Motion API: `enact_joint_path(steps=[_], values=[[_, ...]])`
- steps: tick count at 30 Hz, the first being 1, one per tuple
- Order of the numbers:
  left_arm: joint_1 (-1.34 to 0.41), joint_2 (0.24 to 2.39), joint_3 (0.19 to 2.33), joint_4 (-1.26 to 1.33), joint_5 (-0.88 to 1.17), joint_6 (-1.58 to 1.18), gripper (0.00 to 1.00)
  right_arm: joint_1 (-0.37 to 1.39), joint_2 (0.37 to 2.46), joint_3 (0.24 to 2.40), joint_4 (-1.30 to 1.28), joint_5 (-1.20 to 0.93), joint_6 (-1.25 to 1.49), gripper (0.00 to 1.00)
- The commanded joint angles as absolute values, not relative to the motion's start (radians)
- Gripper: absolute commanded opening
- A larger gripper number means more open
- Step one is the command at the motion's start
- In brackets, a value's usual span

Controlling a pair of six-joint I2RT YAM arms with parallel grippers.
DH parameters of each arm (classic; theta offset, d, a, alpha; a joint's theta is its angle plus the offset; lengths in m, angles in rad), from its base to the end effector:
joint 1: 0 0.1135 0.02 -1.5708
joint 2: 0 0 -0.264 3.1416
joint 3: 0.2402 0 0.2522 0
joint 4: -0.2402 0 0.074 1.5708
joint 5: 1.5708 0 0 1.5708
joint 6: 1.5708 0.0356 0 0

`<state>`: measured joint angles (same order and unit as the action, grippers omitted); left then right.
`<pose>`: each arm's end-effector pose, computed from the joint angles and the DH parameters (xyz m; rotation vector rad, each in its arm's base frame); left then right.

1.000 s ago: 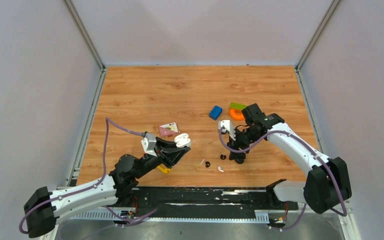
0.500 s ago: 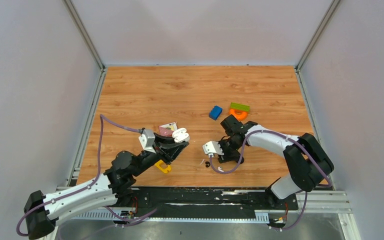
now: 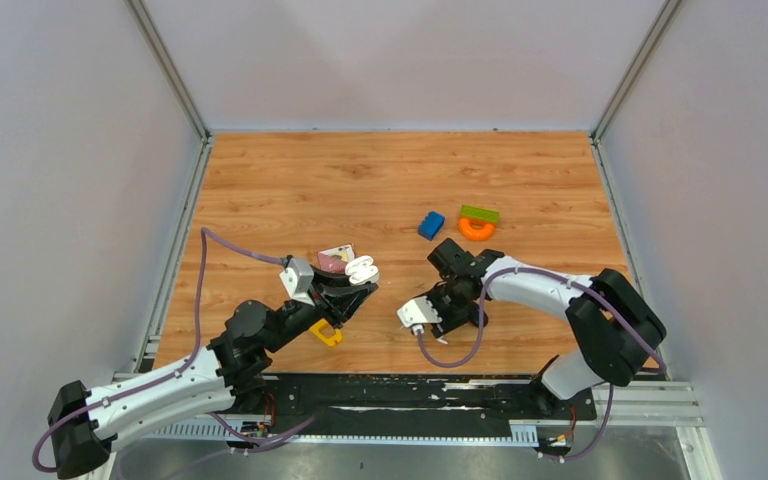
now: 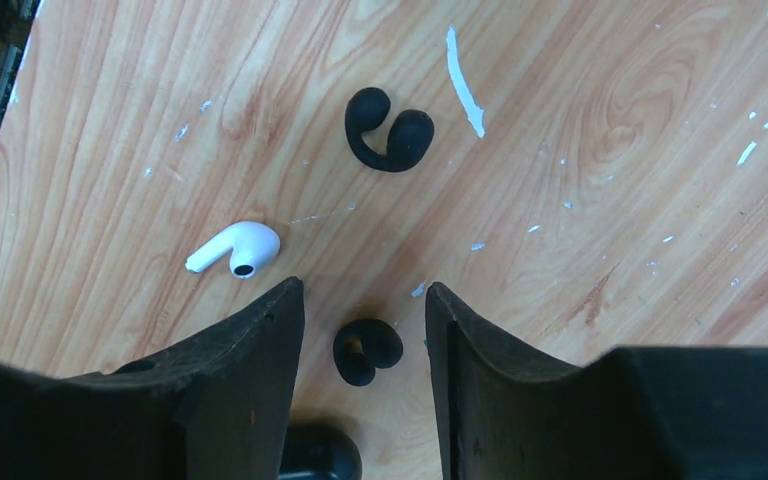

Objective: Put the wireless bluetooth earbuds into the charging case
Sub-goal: Pick up the earbud from the center of the board.

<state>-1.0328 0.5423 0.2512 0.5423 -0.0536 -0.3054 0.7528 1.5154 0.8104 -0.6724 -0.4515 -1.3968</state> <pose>0.0795 -0.1294 0.2642 0.4539 1.3288 -1.0926 0.1727 0.1831 0.1600 -2.4672 1.2649 0.5188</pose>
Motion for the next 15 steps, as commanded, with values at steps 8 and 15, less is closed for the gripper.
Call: enact_joint_path(steps=[8,15], values=[[-1.037,0.531,0.28,0.566,-0.051,-0.286,0.0,0.815,1.589,0.774,-0.753,-0.409,-1.409,0.47],[-1.037,0.537,0.281,0.575,-0.043,-0.293,0.0,0.816,1.574,0.732,-0.746,-0.337,-1.423,0.47]])
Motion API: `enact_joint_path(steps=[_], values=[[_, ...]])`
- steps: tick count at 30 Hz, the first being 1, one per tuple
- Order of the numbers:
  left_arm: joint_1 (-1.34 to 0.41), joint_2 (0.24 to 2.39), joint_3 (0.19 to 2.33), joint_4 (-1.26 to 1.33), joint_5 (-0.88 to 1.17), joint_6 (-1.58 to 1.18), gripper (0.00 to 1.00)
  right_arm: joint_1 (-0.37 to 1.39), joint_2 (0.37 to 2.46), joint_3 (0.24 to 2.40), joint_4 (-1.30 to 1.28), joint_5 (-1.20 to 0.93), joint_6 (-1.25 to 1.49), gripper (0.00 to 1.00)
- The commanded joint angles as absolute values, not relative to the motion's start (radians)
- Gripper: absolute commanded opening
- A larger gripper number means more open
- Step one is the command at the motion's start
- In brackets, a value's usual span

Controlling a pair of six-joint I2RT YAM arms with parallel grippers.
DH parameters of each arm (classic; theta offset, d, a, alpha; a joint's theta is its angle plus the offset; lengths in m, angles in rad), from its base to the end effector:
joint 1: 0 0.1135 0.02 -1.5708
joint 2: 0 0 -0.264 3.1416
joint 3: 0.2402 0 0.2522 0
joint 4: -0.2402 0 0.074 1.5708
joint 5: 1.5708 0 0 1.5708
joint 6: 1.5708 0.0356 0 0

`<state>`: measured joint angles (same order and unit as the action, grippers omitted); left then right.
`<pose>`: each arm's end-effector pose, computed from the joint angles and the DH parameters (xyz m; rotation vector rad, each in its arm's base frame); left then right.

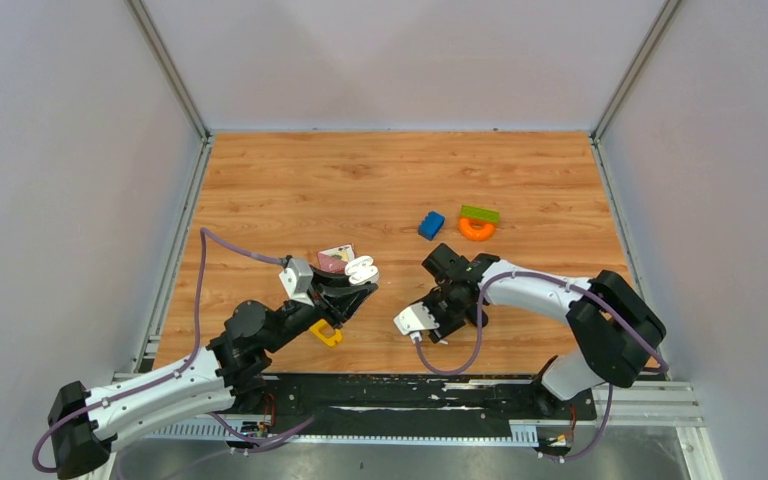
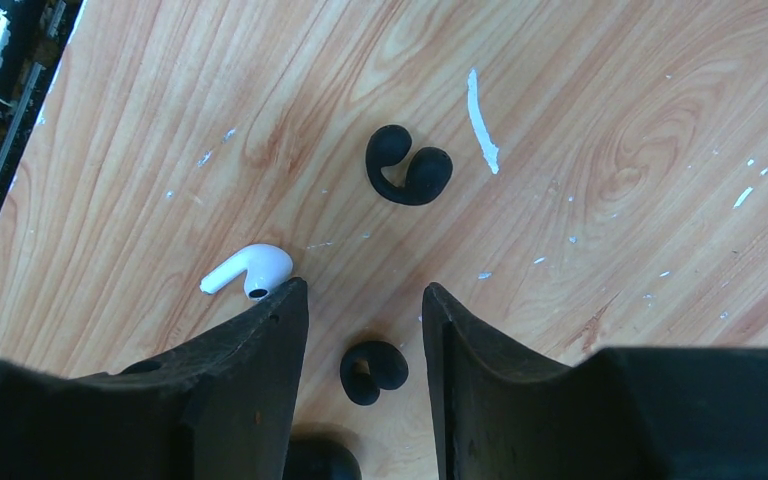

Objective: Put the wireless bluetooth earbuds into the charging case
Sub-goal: Pick up the earbud from the center of the board.

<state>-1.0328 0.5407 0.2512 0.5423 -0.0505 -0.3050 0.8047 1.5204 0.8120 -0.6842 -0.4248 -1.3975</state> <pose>0.0792 -0.1293 0.2644 0.4563 1.3265 -1.0948 0.1632 0.1908 0.1586 -2.5265 1.2218 0.5055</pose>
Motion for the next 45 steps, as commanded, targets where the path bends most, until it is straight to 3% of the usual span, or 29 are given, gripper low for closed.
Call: enact_joint_path(steps=[1,10,15,22,30,45], values=[[-1.037,0.537,0.281,0.575,-0.043,-0.296,0.0,0.816,1.575,0.732,-0.75,-0.331,-1.424,0.47],[-1.036,0.534,0.293,0.563,-0.033,-0.293,0.0,0.814,1.541,0.744,-0.86,-0.305,-1.421,0.49],[-1.036,0.538,0.299,0.564,-0.03,-0.293,0.0,0.808,1.568,0.818,-0.981,-0.409,-1.404,0.5],[-1.037,0.542,0.293,0.572,-0.028,-0.296,0.0,0.804,1.565,0.804,-0.927,-0.383,-1.376,0.5],[-1.037,0.554,0.293,0.583,-0.022,-0.299,0.0,0.814,1.613,0.84,-0.855,-0.458,-1.302,0.43],[-1.036,0.557,0.277,0.601,-0.025,-0.307,0.0,0.886,1.522,0.777,-0.784,-0.468,-1.198,0.38]])
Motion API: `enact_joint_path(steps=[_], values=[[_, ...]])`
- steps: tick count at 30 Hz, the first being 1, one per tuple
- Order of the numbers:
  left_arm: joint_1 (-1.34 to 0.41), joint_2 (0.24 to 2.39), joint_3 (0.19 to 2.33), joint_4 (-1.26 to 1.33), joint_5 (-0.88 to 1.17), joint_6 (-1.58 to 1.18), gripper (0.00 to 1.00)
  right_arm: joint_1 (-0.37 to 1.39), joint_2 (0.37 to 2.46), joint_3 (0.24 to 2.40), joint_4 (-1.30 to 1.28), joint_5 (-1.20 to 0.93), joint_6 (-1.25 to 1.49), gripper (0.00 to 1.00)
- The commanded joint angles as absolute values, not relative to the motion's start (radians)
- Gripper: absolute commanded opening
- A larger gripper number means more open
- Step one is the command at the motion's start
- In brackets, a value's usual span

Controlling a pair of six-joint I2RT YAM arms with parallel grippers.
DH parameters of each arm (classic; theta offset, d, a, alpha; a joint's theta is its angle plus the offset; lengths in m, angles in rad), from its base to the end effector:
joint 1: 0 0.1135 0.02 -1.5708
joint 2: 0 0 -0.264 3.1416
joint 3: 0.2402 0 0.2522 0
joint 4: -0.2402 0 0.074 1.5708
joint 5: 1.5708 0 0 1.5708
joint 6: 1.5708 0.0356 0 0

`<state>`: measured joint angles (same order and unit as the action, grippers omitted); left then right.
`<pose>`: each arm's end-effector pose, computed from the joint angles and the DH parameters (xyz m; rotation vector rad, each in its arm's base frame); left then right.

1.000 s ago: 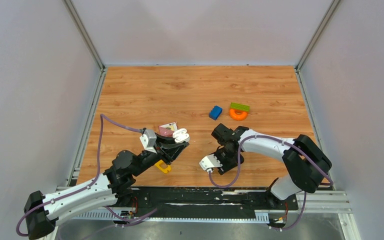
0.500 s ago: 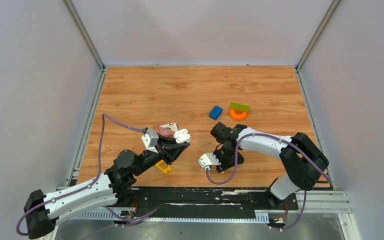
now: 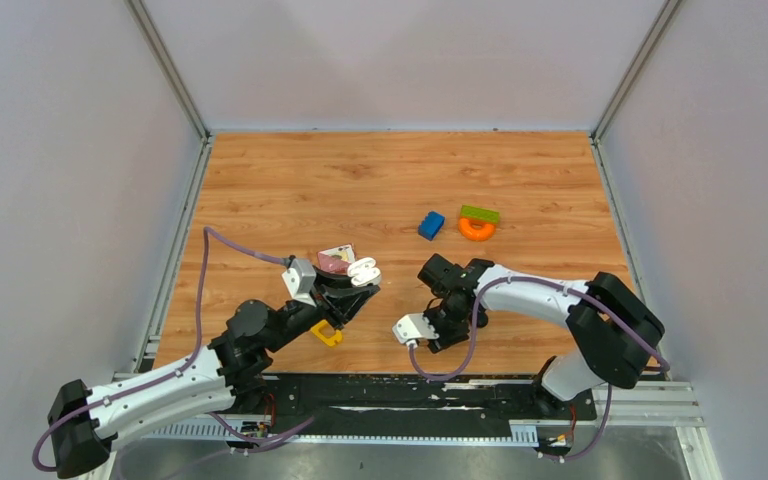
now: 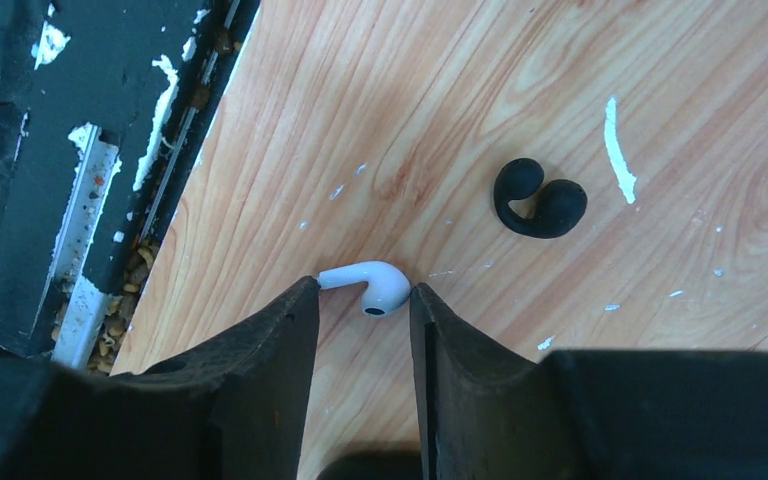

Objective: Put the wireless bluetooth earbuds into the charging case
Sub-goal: Pick up the earbud from the center of the board.

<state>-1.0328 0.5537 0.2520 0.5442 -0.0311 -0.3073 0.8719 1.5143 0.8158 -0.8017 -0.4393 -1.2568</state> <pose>0.0796 -0.1313 0.2631 0.4760 1.3332 -1.1057 0.1420 0.1925 0.1595 -2.5692 1.3988 0.6212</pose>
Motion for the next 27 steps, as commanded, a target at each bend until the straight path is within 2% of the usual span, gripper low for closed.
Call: enact_joint_path(steps=[1,8,12,16,25,27], values=[[-1.037,0.558,0.278,0.602,-0.024,-0.307,0.0,0.888,1.522,0.775,-0.773,-0.467,-1.189,0.37],[-1.036,0.579,0.278,0.616,-0.018,-0.308,0.0,0.89,1.509,0.752,-0.716,-0.448,-1.12,0.31],[-1.036,0.59,0.273,0.632,-0.014,-0.311,0.0,0.89,1.533,0.812,-0.815,-0.493,-1.025,0.4],[-1.037,0.593,0.275,0.639,-0.011,-0.311,0.0,0.888,1.468,0.826,-0.843,-0.505,-1.009,0.44],[-1.037,0.581,0.281,0.618,-0.007,-0.313,0.0,0.866,1.444,0.838,-0.829,-0.393,-1.094,0.44],[-1.036,0.578,0.283,0.614,-0.009,-0.312,0.0,0.866,1.443,0.831,-0.802,-0.386,-1.101,0.41]])
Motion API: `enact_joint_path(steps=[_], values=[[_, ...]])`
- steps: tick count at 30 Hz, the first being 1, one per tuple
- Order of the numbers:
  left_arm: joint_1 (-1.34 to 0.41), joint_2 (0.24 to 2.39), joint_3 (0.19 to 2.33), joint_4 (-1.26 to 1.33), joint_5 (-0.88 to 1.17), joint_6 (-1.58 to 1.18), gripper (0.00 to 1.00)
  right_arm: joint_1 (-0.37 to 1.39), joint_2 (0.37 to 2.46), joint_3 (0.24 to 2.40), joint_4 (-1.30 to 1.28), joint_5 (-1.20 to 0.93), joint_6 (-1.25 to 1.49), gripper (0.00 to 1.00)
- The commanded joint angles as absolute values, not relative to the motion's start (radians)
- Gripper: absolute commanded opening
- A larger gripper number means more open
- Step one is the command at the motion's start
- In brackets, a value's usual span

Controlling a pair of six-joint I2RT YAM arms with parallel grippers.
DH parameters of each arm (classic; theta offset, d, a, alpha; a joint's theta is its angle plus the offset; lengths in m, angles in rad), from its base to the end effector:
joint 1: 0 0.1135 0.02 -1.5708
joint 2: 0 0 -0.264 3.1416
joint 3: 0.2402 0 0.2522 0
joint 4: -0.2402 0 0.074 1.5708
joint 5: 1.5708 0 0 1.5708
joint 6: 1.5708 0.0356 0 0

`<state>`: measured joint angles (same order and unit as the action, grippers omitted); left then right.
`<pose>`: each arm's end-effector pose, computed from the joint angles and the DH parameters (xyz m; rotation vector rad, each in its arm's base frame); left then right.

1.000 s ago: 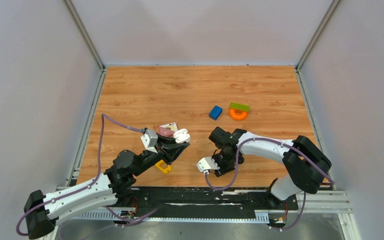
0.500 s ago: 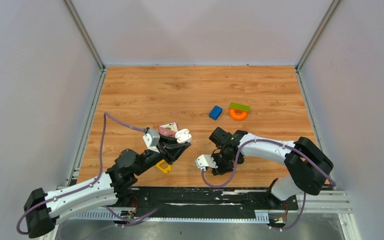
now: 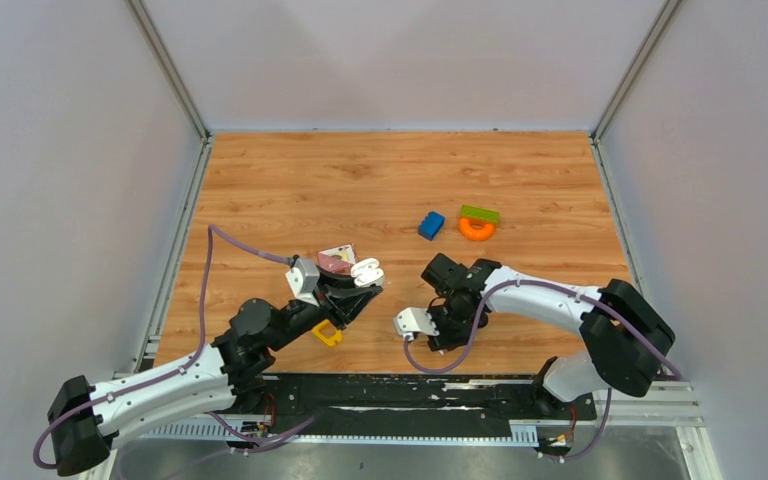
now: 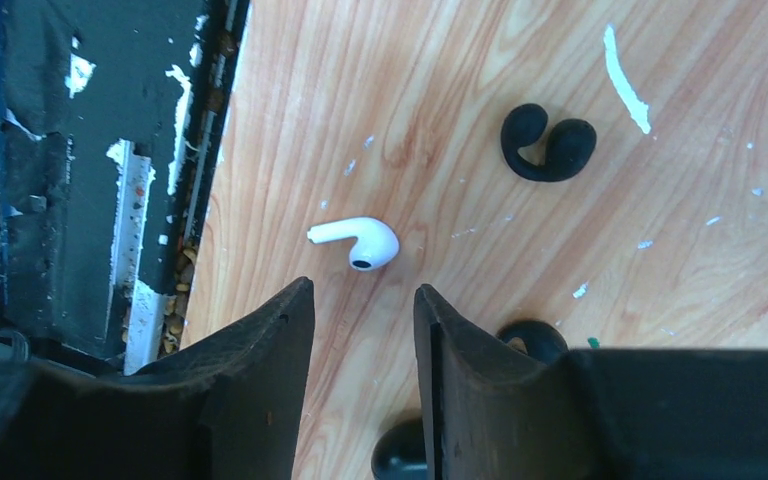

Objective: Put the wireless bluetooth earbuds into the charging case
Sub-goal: Pick up the earbud from the center of the board.

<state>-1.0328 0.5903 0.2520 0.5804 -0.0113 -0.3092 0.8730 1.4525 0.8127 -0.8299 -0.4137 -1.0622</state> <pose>0.0813 -0.1355 0.2620 0.4925 1.3301 -1.1199 0.1381 0.1869 0.1715 -2.4417 1.6440 0.6008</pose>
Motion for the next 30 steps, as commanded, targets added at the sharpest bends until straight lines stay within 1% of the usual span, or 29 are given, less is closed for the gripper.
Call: enact_joint_path(steps=[1,4,8,15,30], values=[[-1.037,0.578,0.284,0.613,-0.009,-0.311,0.0,0.866,1.443,0.823,-0.785,-0.385,-1.106,0.4],[-1.037,0.578,0.282,0.612,-0.011,-0.313,0.0,0.867,1.425,0.796,-0.722,-0.395,-1.123,0.36],[-1.037,0.575,0.28,0.61,-0.012,-0.316,0.0,0.873,1.448,0.799,-0.732,-0.44,-1.14,0.34],[-1.037,0.568,0.277,0.601,-0.017,-0.313,0.0,0.89,1.499,0.794,-0.777,-0.447,-1.177,0.35],[-1.036,0.569,0.268,0.609,-0.02,-0.319,0.0,0.91,1.496,0.763,-0.684,-0.491,-1.116,0.36]])
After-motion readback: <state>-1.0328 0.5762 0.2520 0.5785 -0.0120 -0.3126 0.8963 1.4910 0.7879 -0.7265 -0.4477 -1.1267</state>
